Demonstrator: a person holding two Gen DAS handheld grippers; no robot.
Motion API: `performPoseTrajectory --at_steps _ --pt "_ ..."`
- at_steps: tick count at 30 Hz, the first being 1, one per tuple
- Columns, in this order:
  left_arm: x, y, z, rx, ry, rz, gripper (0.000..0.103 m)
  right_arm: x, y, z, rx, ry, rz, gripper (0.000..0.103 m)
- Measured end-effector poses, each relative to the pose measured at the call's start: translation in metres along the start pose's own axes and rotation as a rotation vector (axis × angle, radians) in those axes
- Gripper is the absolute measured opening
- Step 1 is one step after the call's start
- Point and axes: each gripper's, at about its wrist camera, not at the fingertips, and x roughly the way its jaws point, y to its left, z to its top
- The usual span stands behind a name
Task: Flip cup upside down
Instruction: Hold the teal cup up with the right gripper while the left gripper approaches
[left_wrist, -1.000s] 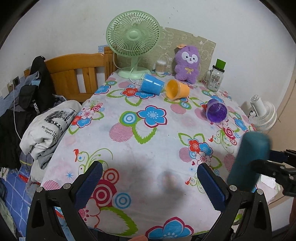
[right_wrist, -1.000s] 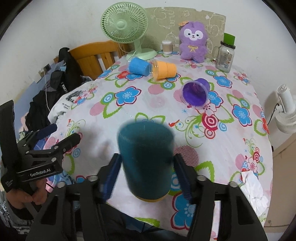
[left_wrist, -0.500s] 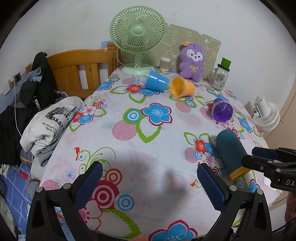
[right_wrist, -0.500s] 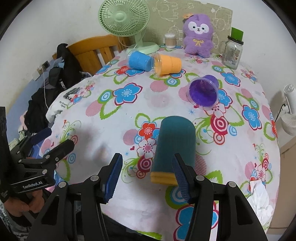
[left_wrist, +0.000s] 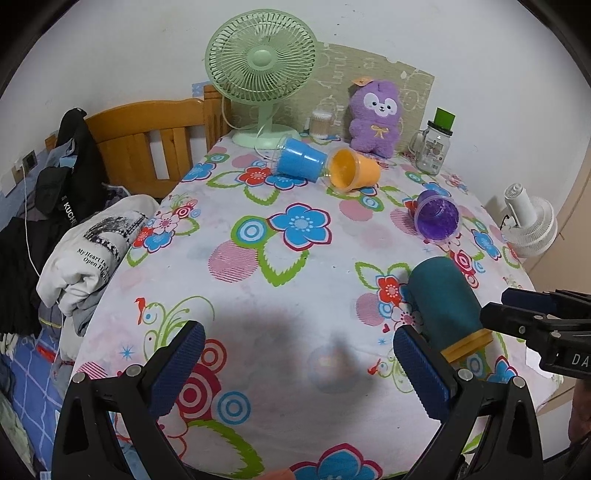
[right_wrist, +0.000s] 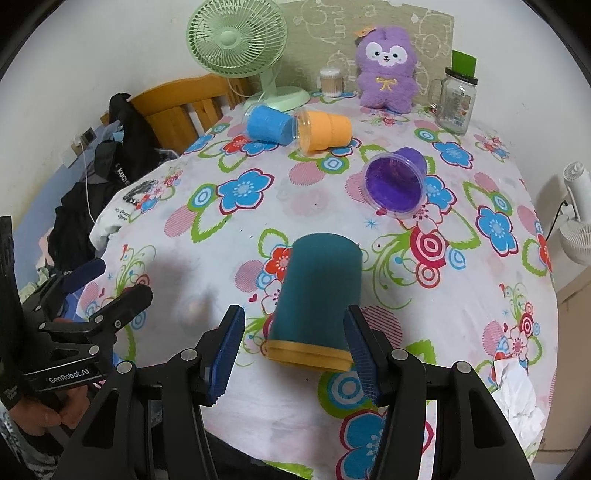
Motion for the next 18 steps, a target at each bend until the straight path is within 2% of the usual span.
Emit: performPoseTrajectory --at_steps 5,7,9,11,18 --pt "0.001 -0.006 0.003 0.004 0.008 0.002 0.103 -0.007 -0.013 -0.004 0.017 -0.029 0.004 0.060" --pt "0.002 -0.010 0.005 0.005 0.011 0.002 0.103 -0.012 -0.020 -0.006 0.030 -0.044 0.009 0.063" --pt "0.002 -0.015 0.007 0.013 0.011 0.004 0.103 -0.016 -0.027 -0.010 0.040 -0.056 0.008 0.081" --pt "0.002 -0.023 0.009 0.023 0.009 0.001 0.103 -0.020 -0.033 -0.014 0.043 -0.065 -0.006 0.087" --pt "0.003 -0.048 0.024 0.017 0.004 -0.038 0.103 -0.027 -0.067 -0.029 0.107 -0.078 -0.009 0.087"
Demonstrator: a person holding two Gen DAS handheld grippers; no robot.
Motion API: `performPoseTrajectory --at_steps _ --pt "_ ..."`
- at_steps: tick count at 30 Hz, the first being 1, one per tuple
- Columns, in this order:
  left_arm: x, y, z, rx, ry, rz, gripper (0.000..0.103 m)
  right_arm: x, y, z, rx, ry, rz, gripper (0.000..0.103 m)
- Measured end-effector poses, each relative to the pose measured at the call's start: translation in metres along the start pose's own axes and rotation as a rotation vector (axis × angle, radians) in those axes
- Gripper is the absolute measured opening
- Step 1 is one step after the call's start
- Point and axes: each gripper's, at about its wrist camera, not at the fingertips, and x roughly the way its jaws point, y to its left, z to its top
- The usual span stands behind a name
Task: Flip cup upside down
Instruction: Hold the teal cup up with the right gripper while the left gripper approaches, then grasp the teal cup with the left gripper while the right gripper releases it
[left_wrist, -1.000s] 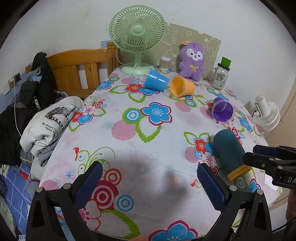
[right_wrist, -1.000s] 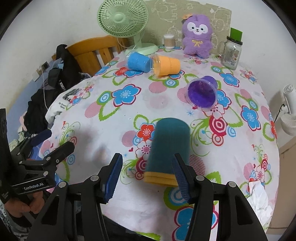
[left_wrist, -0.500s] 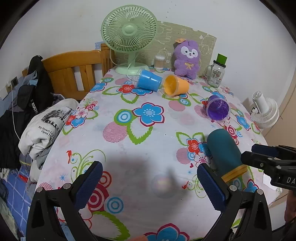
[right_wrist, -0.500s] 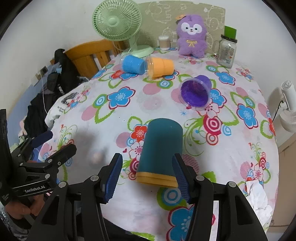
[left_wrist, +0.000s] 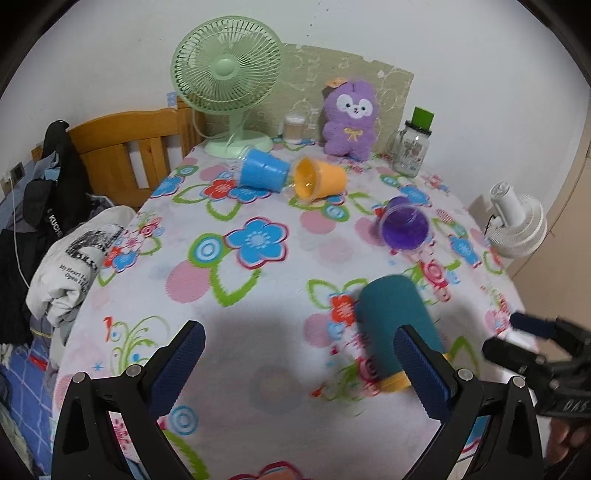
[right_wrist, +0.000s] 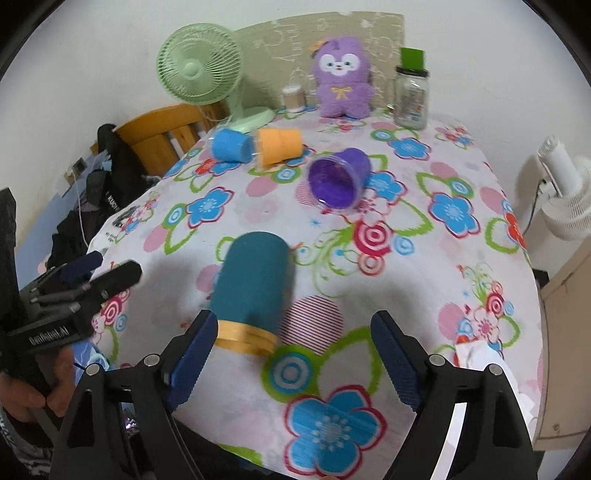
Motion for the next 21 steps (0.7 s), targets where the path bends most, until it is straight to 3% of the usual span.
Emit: performPoseTrajectory --at_steps 10,21 --pt "0.025 -0.033 0.020 -0.009 0.067 -0.031 0.103 0.001 -0.054 -0.021 0.126 0.007 0.008 0.087" --pt "0.071 -0.067 0.026 0.032 0.152 -0.023 0.103 0.014 -0.076 -0.033 0.144 0.030 0.023 0.087"
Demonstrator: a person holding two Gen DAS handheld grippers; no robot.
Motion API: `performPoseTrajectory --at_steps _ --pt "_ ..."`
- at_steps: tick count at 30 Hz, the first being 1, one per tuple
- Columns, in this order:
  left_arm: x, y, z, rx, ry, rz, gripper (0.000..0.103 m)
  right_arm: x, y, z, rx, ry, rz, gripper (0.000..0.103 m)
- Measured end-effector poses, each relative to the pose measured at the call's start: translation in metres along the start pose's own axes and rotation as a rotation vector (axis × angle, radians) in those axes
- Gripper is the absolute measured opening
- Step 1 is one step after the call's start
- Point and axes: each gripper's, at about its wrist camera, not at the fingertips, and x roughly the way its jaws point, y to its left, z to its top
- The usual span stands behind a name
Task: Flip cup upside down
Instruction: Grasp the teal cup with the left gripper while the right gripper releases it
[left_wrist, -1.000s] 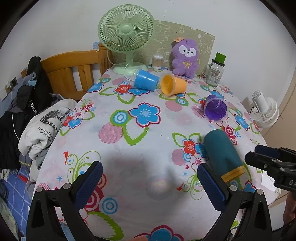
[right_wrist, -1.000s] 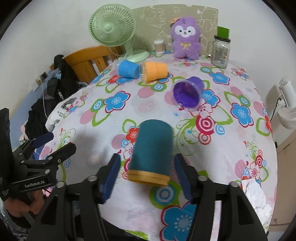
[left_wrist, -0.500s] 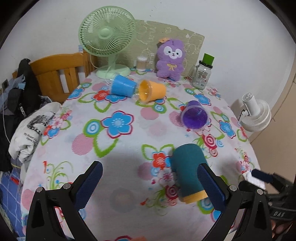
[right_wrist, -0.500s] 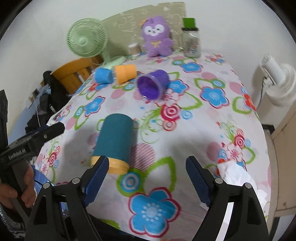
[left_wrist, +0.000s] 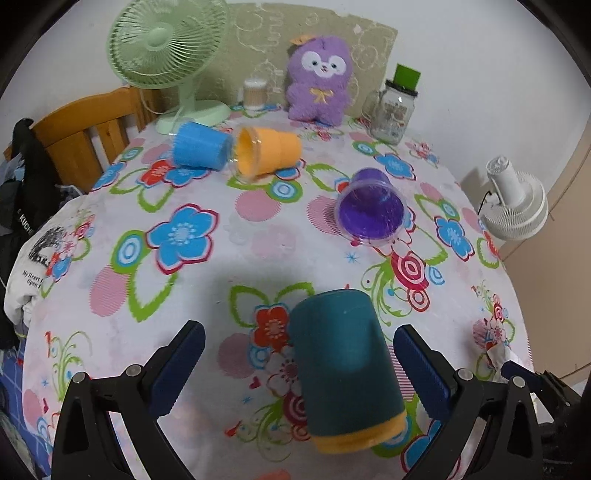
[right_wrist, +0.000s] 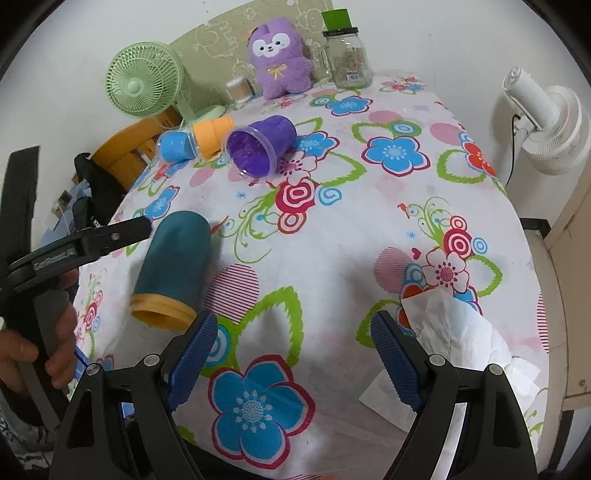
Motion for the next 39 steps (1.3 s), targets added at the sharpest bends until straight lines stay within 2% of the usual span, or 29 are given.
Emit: performPoseTrajectory --at_steps 9,13,22,30,39 --pt "0.032 -0.022 0.000 0.069 0.074 0.018 0.103 0.003 -0.012 -0.003 0.016 0.004 -0.031 0.087" --pt "0.041 -0.024 0.001 0.067 0.100 0.018 0.102 0.002 -0.011 -0.002 0.007 -0.010 -0.014 0.087" --pt "0.057 -0.026 0.001 0.044 0.185 -0.042 0.077 0.001 -0.010 -0.002 0.006 -0.011 -0.009 0.087" --pt "0.050 -0.024 0.002 0.034 0.171 -0.067 0.072 0.000 -0.011 -0.003 0.008 -0.012 -0.010 0.087" --pt "0.029 -0.021 0.003 0.040 0.118 -0.070 0.070 -0.001 0.002 -0.002 -0.023 -0.011 -0.001 0.087"
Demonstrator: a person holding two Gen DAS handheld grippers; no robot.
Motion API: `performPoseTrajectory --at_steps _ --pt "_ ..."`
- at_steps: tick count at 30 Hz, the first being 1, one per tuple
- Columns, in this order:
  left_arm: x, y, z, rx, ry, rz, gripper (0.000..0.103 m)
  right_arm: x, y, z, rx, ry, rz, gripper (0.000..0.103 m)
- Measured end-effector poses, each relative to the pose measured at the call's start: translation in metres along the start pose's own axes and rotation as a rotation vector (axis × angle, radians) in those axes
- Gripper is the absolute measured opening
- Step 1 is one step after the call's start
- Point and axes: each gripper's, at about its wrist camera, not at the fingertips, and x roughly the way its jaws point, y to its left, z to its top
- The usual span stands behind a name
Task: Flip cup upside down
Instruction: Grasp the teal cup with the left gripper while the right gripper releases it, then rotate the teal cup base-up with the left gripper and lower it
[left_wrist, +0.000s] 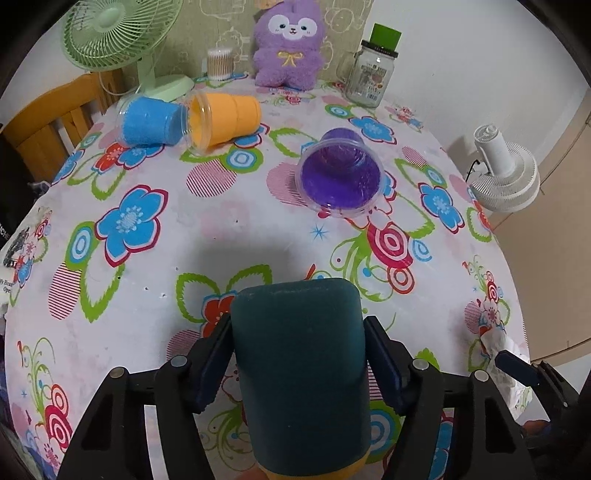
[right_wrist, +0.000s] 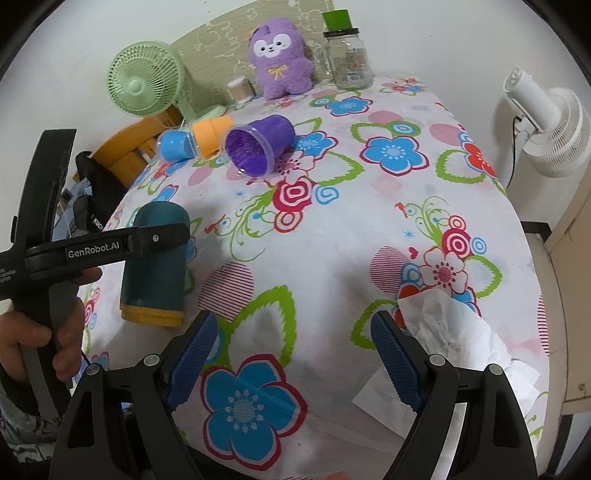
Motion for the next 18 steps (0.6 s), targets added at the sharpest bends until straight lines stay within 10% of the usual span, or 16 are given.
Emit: performPoseTrajectory --at_steps 18 --pt "-0.048 0.004 -0.012 0.015 -0.108 0.002 0.068 -0.001 0.030 -0.002 -0.066 0.008 0.017 0.087"
